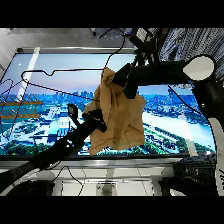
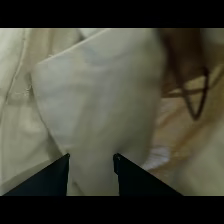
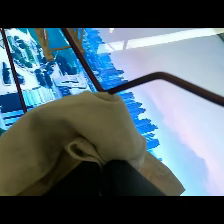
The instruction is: Fold the clothes and pants, and hang the long-sleeved shirts on hangers.
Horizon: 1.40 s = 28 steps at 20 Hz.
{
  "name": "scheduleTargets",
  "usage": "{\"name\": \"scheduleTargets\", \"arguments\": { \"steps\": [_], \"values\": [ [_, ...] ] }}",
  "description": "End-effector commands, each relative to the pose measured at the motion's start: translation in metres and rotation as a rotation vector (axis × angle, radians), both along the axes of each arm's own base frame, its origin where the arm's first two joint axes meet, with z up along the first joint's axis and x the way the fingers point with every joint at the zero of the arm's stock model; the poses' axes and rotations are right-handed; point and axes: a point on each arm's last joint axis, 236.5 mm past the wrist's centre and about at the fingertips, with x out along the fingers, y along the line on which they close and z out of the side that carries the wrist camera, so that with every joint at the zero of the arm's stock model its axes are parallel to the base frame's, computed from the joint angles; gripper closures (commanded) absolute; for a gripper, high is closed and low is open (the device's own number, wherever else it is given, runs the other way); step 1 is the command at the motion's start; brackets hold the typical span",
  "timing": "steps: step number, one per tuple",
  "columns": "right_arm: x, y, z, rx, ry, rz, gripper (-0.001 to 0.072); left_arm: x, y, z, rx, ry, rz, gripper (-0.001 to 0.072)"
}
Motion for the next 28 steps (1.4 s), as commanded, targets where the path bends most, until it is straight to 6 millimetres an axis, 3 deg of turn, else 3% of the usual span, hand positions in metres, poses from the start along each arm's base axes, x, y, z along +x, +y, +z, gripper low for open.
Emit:
{"name": "scheduleTargets", "arguments": {
  "steps": [1,5,6,7,10,12,15,17,19,20,24,28],
  "values": [
    [-0.008,0.001,-0.004,-0.009,0.024,0.028,0.068,0.02,0.001,-0.008,-0.033,-0.003,-0.003,0.0333],
    [-0.009,0.001,-0.004,-0.012,0.026,0.032,0.068,0.028,0.01,-0.007,-0.039,-0.011,0.022,0.0299],
    [-0.009,0.001,-0.004,-0.011,0.026,0.031,0.068,0.024,0.005,-0.002,-0.039,-0.039,-0.003,0.0329],
    [-0.009,0.001,-0.004,-0.011,0.026,0.032,0.068,0.015,-0.004,0.004,-0.043,-0.071,-0.051,0.0442],
    [-0.009,0.001,-0.004,-0.012,0.025,0.031,0.068,-0.003,-0.02,0.007,-0.047,-0.088,-0.153,0.0522],
    [-0.009,0.001,-0.004,-0.013,0.024,0.03,0.068,-0.007,-0.023,0.006,-0.04,-0.087,-0.174,0.0681],
    [0.0,-0.009,-0.014,-0.079,-0.001,0.001,0.068,0.002,-0.013,0.005,-0.024,-0.079,-0.141,0.0683],
    [0.007,-0.022,-0.016,-0.102,-0.014,-0.032,0.068,0.021,0.015,-0.004,0.055,-0.03,-0.052,0.0683],
    [0.01,-0.039,-0.01,-0.117,-0.046,-0.042,0.068,0.041,0.058,-0.006,0.149,0.006,0.065,0.0684],
    [0.008,-0.048,-0.011,-0.138,-0.058,-0.032,0.068,0.048,0.077,0.003,0.175,-0.015,0.106,0.0684],
    [-0.001,-0.076,-0.026,-0.216,-0.003,-0.01,0.0681,0.057,0.139,0.076,0.155,-0.182,0.243,0.0684],
    [-0.001,-0.093,-0.038,-0.284,0.013,-0.019,0.0681,0.052,0.181,0.116,0.136,-0.252,0.351,0.0684]
  ]
}}
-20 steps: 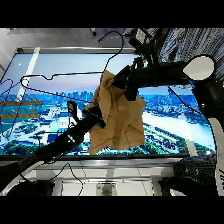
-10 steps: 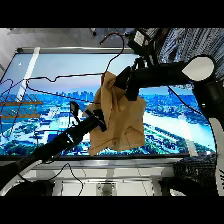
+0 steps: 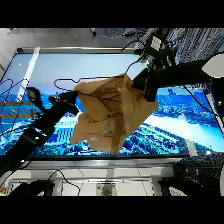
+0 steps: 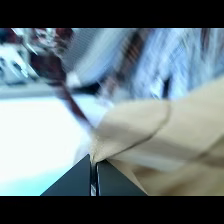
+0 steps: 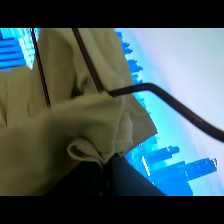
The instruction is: Fold the clothes and pants, and hang the long-sleeved shirts on hangers.
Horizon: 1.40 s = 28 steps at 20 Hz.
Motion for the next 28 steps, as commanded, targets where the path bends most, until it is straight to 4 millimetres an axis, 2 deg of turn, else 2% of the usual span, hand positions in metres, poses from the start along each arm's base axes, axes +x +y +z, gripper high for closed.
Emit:
{"name": "scheduleTargets", "arguments": {
  "steps": [1,4,8,10,14,16,19,22,25,28],
  "values": [
    [-0.003,-0.017,-0.013,-0.077,0.02,0.001,0.0681,-0.003,0.041,0.031,0.002,-0.062,0.102,0.0684],
    [0.002,-0.031,-0.022,-0.145,0.013,-0.028,0.0681,-0.006,0.055,0.046,-0.009,-0.096,0.133,0.0684],
    [0.009,-0.043,-0.028,-0.19,0.008,-0.07,0.0681,-0.02,0.058,0.069,-0.028,-0.152,0.132,0.0684],
    [0.021,-0.047,-0.023,-0.171,-0.004,-0.144,0.0681,-0.028,0.059,0.083,-0.039,-0.185,0.131,0.0684],
    [0.051,-0.062,-0.011,-0.099,-0.016,-0.351,0.0681,-0.053,0.044,0.103,-0.054,-0.224,0.084,0.0684],
    [0.058,-0.065,-0.007,-0.068,-0.014,-0.409,0.0681,-0.064,0.031,0.095,-0.041,-0.174,0.053,0.0684],
    [0.07,-0.076,-0.002,-0.053,-0.037,-0.491,0.0681,-0.079,0.002,0.072,0.024,-0.084,-0.015,0.0684],
    [0.078,-0.085,0.002,-0.034,-0.041,-0.561,0.0681,-0.1,-0.031,0.071,0.035,-0.09,-0.123,0.0684],
    [0.07,-0.059,0.01,0.077,0.009,-0.509,0.0681,-0.124,-0.075,0.056,0.053,-0.057,-0.262,0.0684],
    [0.067,-0.044,0.021,0.158,0.026,-0.482,0.0681,-0.135,-0.123,0.005,0.096,0.082,-0.373,0.0684]
  ]
}}
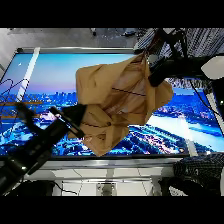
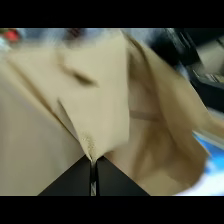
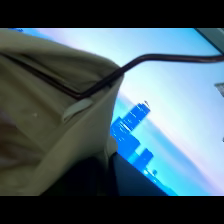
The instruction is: Fold the clothes and pants, and hang the long-sleeved shirts on hangers.
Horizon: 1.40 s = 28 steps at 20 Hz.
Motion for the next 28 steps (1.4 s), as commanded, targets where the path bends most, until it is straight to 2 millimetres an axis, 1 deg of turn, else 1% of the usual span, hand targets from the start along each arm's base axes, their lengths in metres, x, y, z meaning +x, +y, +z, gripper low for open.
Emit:
{"name": "scheduleTargets", "arguments": {
  "steps": [1,2,3,4,5,6,7,8,10,11,13,14,15,16,17,18,20,21,22,24,26,27,28],
  "values": [
    [-0.003,0.021,0.016,0.129,-0.002,0.024,0.0681,-0.019,-0.052,-0.057,0.081,0.14,-0.121,0.0683],
    [-0.003,0.022,0.018,0.143,-0.003,0.023,0.0681,-0.019,-0.062,-0.076,0.116,0.169,-0.135,0.0684],
    [-0.002,0.022,0.019,0.167,0.004,0.002,0.068,-0.015,-0.067,-0.094,0.146,0.199,-0.135,0.0683],
    [0.0,0.021,0.022,0.194,0.011,-0.024,0.068,-0.009,-0.068,-0.105,0.156,0.221,-0.126,0.0682],
    [0.002,0.02,0.025,0.217,0.011,-0.047,0.068,-0.002,-0.066,-0.109,0.14,0.24,-0.11,0.0673],
    [0.003,0.017,0.03,0.232,0.0,-0.068,0.068,0.005,-0.062,-0.103,0.101,0.242,-0.093,0.0566],
    [0.004,0.014,0.038,0.254,-0.016,-0.095,0.068,0.011,-0.056,-0.086,0.041,0.223,-0.081,0.0385],
    [0.005,0.008,0.046,0.27,-0.038,-0.129,0.068,0.018,-0.046,-0.066,-0.018,0.187,-0.065,0.03],
    [0.005,-0.007,0.063,0.291,-0.083,-0.205,0.068,0.026,-0.02,-0.024,-0.104,0.105,-0.019,0.0301],
    [0.004,-0.015,0.068,0.295,-0.093,-0.245,0.068,0.027,-0.002,-0.004,-0.138,0.064,0.015,0.0301],
    [0.003,-0.035,0.074,0.308,-0.097,-0.349,0.068,0.023,0.03,0.035,-0.201,-0.021,0.066,0.0305],
    [0.003,-0.05,0.077,0.314,-0.106,-0.42,0.068,0.017,0.044,0.054,-0.232,-0.065,0.086,0.0306],
    [0.004,-0.069,0.083,0.32,-0.131,-0.506,0.068,0.01,0.056,0.069,-0.256,-0.101,0.1,0.0307],
    [0.005,-0.092,0.092,0.346,-0.169,-0.612,0.068,0.003,0.066,0.081,-0.275,-0.13,0.114,0.0326],
    [0.003,-0.114,0.105,0.401,-0.205,-0.703,0.068,-0.003,0.075,0.087,-0.282,-0.141,0.13,0.0423],
    [0.0,-0.135,0.118,0.461,-0.24,-0.781,0.068,-0.005,0.082,0.089,-0.278,-0.138,0.148,0.0451],
    [-0.01,-0.178,0.148,0.631,-0.307,-0.928,0.068,-0.007,0.092,0.083,-0.259,-0.106,0.185,0.045],
    [-0.017,-0.195,0.162,0.692,-0.341,-0.97,0.068,-0.007,0.096,0.079,-0.249,-0.092,0.198,0.045],
    [-0.024,-0.21,0.176,0.715,-0.376,-1.001,0.068,-0.005,0.097,0.076,-0.24,-0.078,0.208,0.045],
    [-0.043,-0.235,0.208,0.694,-0.472,-1.037,0.068,-0.005,0.097,0.075,-0.238,-0.074,0.21,0.045],
    [-0.068,-0.261,0.252,0.661,-0.633,-1.075,0.0681,-0.004,0.097,0.073,-0.236,-0.071,0.21,0.0451],
    [-0.085,-0.279,0.276,0.638,-0.725,-1.111,0.0681,-0.004,0.097,0.073,-0.236,-0.071,0.21,0.045],
    [-0.103,-0.299,0.295,0.647,-0.796,-1.164,0.0681,-0.004,0.097,0.073,-0.236,-0.071,0.21,0.0451]
  ]
}}
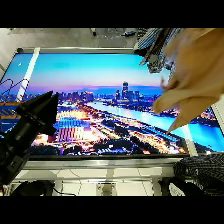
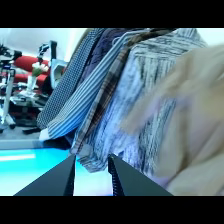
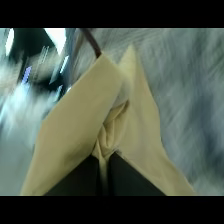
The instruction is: Fold the clothes and pants, and hang the long-sleeved shirts on hangers.
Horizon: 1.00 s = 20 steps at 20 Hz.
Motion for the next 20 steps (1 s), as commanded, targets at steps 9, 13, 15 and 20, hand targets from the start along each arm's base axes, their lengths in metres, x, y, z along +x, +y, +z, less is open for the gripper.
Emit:
{"name": "scheduleTargets", "arguments": {
  "steps": [9,13,15,20],
  "values": [
    [-0.175,-0.191,0.049,0.211,-0.277,-0.709,0.068,0.001,0.002,-0.003,0.006,0.01,0.009,0.0451],
    [-0.196,-0.216,0.019,0.308,-0.249,-0.817,0.0679,0.001,0.002,-0.003,0.005,0.011,0.009,0.0451],
    [-0.206,-0.217,0.022,0.298,-0.259,-0.841,0.0679,0.0,0.002,-0.003,0.006,0.011,0.008,0.0451],
    [-0.275,-0.229,-0.014,0.552,-0.373,-1.079,0.0679,0.001,0.002,-0.003,0.006,0.011,0.009,0.0451]
  ]
}}
